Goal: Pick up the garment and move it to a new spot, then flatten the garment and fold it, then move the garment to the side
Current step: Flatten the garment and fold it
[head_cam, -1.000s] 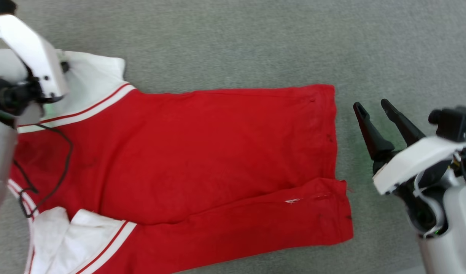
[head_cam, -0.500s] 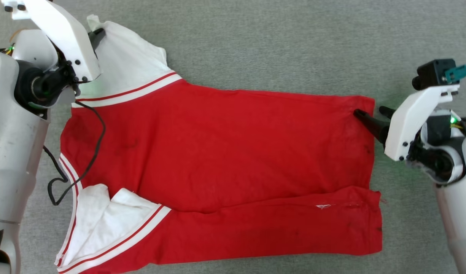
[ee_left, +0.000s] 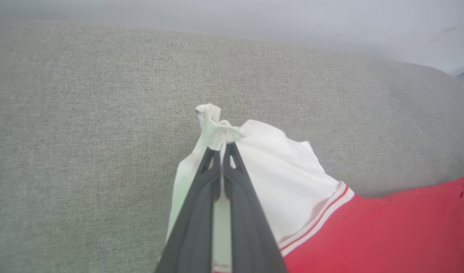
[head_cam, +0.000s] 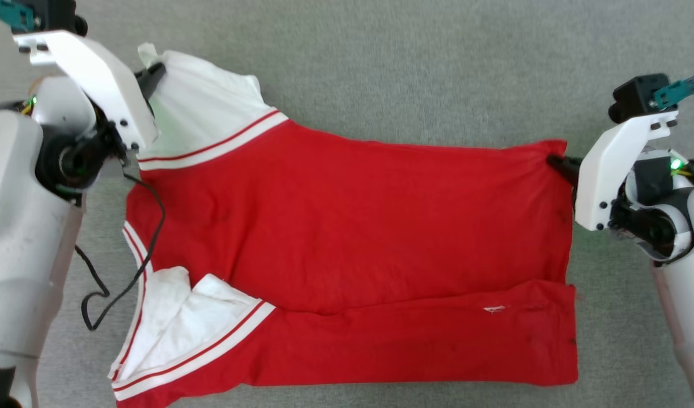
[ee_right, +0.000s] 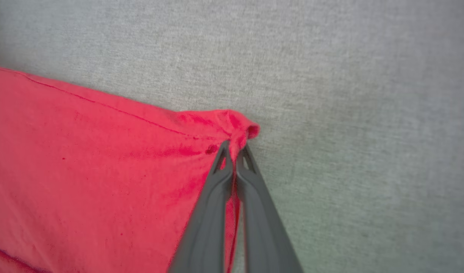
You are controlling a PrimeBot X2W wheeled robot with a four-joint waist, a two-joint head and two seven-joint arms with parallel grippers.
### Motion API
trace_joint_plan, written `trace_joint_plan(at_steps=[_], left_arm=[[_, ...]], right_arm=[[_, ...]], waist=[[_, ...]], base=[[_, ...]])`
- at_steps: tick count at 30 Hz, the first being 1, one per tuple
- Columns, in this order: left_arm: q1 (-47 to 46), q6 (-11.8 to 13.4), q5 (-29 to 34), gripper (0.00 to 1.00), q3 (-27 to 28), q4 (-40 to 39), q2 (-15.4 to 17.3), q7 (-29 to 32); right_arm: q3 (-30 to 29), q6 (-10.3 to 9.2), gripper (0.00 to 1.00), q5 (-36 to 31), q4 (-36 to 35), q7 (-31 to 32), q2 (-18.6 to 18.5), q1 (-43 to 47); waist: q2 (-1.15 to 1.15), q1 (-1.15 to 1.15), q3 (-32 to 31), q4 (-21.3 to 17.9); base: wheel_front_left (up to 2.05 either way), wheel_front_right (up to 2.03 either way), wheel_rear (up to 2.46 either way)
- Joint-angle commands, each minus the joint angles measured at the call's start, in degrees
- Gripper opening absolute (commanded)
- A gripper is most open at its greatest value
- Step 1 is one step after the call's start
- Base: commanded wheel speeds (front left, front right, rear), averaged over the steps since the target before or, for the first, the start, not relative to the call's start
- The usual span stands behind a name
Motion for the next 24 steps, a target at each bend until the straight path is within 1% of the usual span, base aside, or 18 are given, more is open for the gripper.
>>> trace_joint_plan(at_steps=[1,3,6,11,13,15,17,21,24], left_arm=[[2.2,-0.3,-0.6,0.0,0.7,-0.5,0.2,-1.5],[3.2,-0.6,-0.9,0.0,0.9,-0.8,0.2,-2.1],[6.8,-0.7,-2.0,0.0,1.8,-2.1,0.3,-4.3],[15.9,-0.2,-4.5,0.0,4.0,-5.6,0.8,-7.9],[20.8,0.4,-5.9,0.0,4.9,-7.8,1.0,-8.9],[26.0,1.4,-7.0,0.0,5.9,-9.9,1.2,-10.2],[31.2,2.5,-8.2,0.0,6.8,-11.6,1.4,-11.3],[40.8,4.5,-10.6,0.0,7.6,-13.5,-0.2,-12.6],[45.7,4.7,-12.1,0.0,7.2,-12.9,-1.8,-13.1]], right_arm=[[-0.4,-0.03,0.0,-0.6,-1.3,-1.8,-1.0,0.8],[-0.7,-0.03,0.0,-0.5,-1.9,-2.8,-1.1,1.3],[-1.6,-0.03,0.0,-0.7,-3.1,-5.1,-1.5,3.3],[-3.4,-0.03,0.0,-0.6,-4.4,-7.9,-1.0,9.3],[-4.0,-0.03,0.0,-0.2,-5.0,-9.1,-0.6,12.3],[-4.2,-0.03,0.0,-0.6,-5.7,-10.6,-0.9,15.3],[-4.3,-0.03,0.0,0.0,-5.7,-11.5,-0.3,18.5],[-4.9,-0.03,0.0,0.5,-5.6,-13.6,0.1,24.0],[-5.2,-0.03,0.0,0.9,-5.3,-14.5,1.0,27.8]], waist=[[0.0,0.0,-3.0,0.9],[0.0,0.0,-4.0,1.1],[0.0,0.0,-7.5,1.9],[0.0,0.0,-13.7,3.1],[0.0,0.0,-15.7,3.5],[0.0,0.0,-17.4,3.9],[0.0,0.0,-18.5,4.0],[0.0,0.0,-20.3,4.5],[0.0,0.0,-20.9,4.4]], base=[[0.0,0.0,0.0],[0.0,0.0,0.0],[0.0,0.0,0.0],[0.0,0.0,0.0],[0.0,0.0,0.0],[0.0,0.0,0.0],[0.0,0.0,0.0],[0.0,0.0,0.0],[0.0,0.0,0.0]])
